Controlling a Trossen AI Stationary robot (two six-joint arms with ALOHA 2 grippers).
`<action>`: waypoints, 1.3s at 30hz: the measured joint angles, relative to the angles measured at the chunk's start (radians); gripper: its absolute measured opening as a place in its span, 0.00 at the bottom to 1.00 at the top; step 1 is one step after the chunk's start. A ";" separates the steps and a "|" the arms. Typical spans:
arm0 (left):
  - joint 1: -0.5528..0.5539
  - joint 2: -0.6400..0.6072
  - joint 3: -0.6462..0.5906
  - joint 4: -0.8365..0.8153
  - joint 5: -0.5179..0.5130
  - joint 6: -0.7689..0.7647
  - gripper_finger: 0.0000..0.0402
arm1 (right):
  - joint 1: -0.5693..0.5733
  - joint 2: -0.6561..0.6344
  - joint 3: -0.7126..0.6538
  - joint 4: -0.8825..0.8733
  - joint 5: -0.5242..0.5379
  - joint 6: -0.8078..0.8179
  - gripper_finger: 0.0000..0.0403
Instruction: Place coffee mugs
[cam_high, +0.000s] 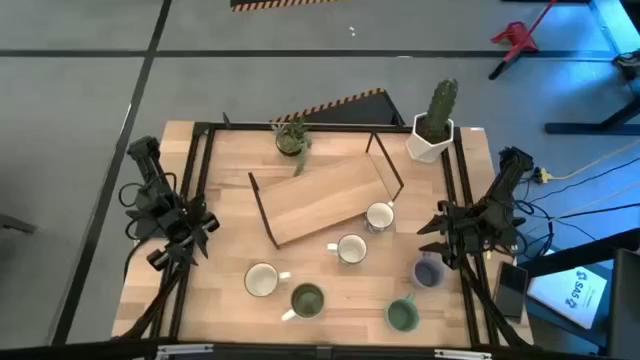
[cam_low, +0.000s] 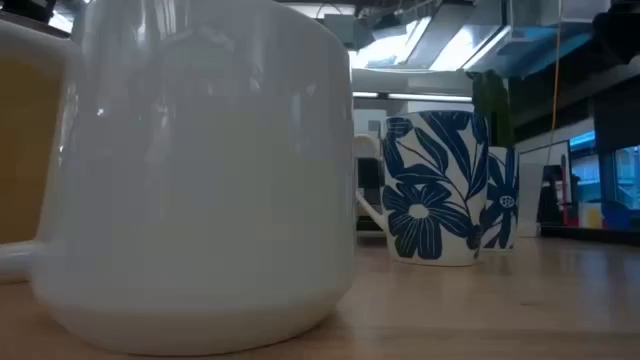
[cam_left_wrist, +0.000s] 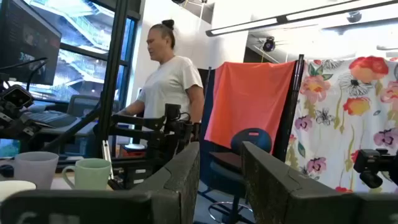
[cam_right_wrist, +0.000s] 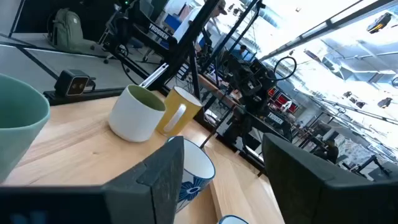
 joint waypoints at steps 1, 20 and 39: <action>0.000 0.000 0.000 0.000 0.000 0.000 0.28 | 0.000 0.000 0.000 0.000 0.000 0.000 0.51; 0.000 0.000 0.000 0.000 0.000 0.000 0.28 | 0.000 0.000 0.000 0.000 0.000 0.000 0.51; 0.000 0.000 0.000 0.000 0.000 0.000 0.28 | 0.000 0.000 -0.002 0.084 -0.026 0.172 0.51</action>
